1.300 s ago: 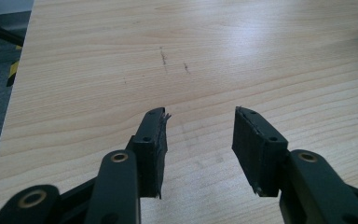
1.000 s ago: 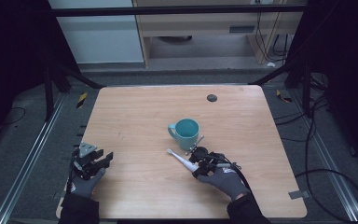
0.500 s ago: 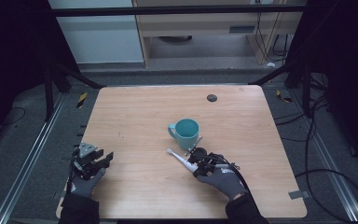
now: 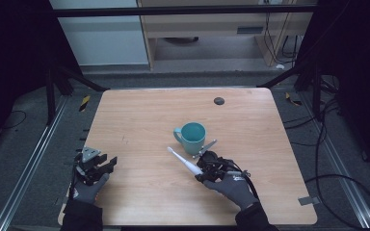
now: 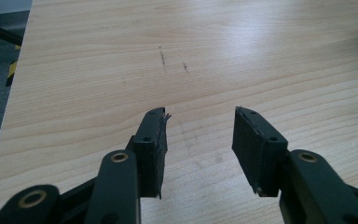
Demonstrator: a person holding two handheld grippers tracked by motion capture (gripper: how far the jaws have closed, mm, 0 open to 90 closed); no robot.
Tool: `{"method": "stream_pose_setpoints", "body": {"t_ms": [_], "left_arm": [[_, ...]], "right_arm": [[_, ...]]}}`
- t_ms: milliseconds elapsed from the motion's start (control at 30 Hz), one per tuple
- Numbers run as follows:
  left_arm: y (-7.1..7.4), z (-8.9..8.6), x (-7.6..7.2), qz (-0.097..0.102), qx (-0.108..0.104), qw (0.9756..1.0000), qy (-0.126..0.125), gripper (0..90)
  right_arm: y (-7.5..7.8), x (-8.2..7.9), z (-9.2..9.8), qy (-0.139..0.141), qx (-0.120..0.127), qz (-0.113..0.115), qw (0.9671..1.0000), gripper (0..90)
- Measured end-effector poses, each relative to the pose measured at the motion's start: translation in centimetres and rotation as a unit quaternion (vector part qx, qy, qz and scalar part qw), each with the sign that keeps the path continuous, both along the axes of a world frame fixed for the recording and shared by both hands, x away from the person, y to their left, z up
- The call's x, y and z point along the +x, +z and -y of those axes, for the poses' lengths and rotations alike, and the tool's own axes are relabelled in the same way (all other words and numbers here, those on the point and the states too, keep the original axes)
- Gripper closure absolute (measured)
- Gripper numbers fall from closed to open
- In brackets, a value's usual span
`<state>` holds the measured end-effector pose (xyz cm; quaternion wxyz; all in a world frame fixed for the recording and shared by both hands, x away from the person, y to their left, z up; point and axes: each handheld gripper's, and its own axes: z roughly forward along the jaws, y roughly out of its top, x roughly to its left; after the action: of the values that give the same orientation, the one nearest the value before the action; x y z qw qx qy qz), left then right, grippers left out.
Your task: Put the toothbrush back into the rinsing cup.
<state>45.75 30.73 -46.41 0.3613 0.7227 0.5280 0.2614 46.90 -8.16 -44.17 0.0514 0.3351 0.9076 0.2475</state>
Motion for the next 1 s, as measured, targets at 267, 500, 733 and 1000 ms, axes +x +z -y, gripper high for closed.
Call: {"method": "stream_pose_setpoints", "body": {"t_ms": [267,500,733,1000], "left_arm": [[0.0,0.0,0.0,0.0,0.0,1.0,0.0,54.1],[0.0,0.0,0.0,0.0,0.0,1.0,0.0,54.1],[0.0,-0.1,0.0,0.0,-0.001,1.0,0.0,54.1],[0.0,-0.1,0.0,0.0,-0.001,1.0,0.0,54.1]], "right_arm": [[2.6,-0.5,-0.2,-0.011,0.088,0.058,0.9943,66.5],[3.9,-0.2,-0.9,-0.03,0.134,0.093,0.9862,66.4],[5.4,0.9,-2.1,-0.072,0.179,0.141,0.9711,66.4],[6.6,2.2,-2.6,-0.111,0.221,0.174,0.9532,66.5]]}}
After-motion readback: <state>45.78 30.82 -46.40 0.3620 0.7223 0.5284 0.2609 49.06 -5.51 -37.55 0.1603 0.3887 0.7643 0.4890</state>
